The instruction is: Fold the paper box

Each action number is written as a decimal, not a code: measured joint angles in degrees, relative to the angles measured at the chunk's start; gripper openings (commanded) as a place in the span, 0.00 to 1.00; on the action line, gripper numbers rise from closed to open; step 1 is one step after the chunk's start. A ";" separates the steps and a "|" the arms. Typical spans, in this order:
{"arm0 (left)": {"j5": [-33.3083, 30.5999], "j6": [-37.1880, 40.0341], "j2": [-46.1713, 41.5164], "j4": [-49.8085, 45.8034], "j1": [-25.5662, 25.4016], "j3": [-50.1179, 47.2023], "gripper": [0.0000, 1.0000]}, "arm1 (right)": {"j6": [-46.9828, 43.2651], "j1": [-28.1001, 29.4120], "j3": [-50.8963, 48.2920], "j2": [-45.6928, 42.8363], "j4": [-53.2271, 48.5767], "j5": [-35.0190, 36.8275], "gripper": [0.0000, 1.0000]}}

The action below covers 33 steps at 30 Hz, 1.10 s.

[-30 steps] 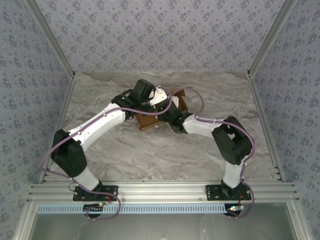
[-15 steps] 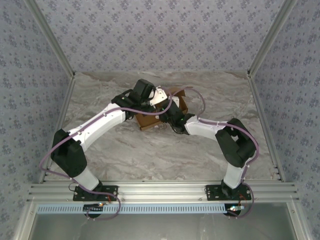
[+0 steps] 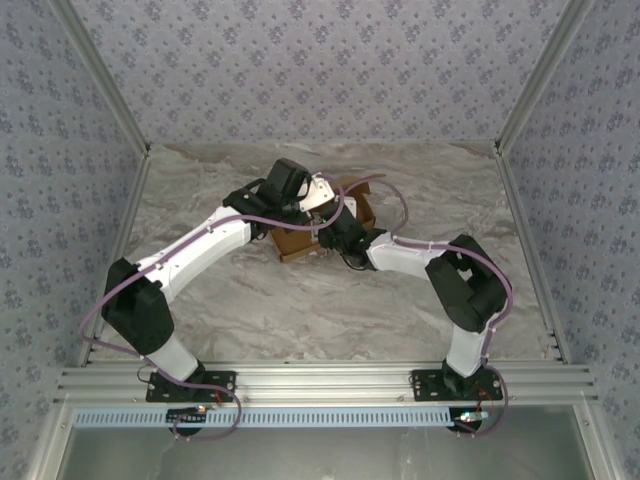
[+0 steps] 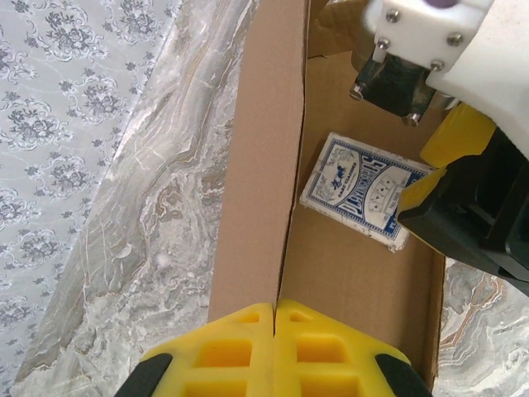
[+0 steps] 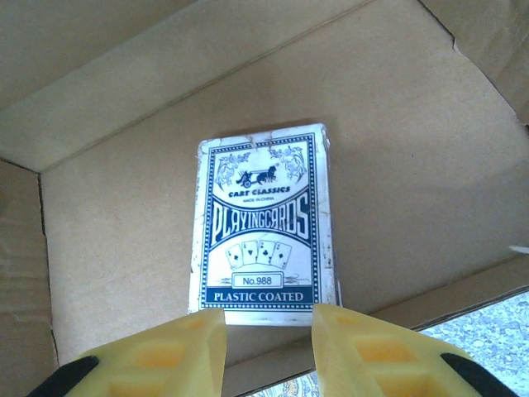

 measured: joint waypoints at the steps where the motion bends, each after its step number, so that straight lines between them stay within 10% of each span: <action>1: 0.00 0.00 0.00 0.00 0.00 0.00 0.00 | 0.00 0.00 0.04 0.17 0.00 0.00 0.34; 12: 0.00 0.00 0.00 0.00 0.00 0.00 0.00 | -2.19 0.00 -0.87 -0.72 0.48 0.00 0.36; 24: -0.04 0.00 0.02 0.00 -0.37 -0.15 0.00 | -5.20 -0.79 -14.05 -20.41 -0.42 1.88 0.38; 33: -0.66 -0.04 0.11 0.02 -1.77 -1.55 0.00 | -9.14 -14.64 -18.80 -38.99 -9.81 2.82 0.41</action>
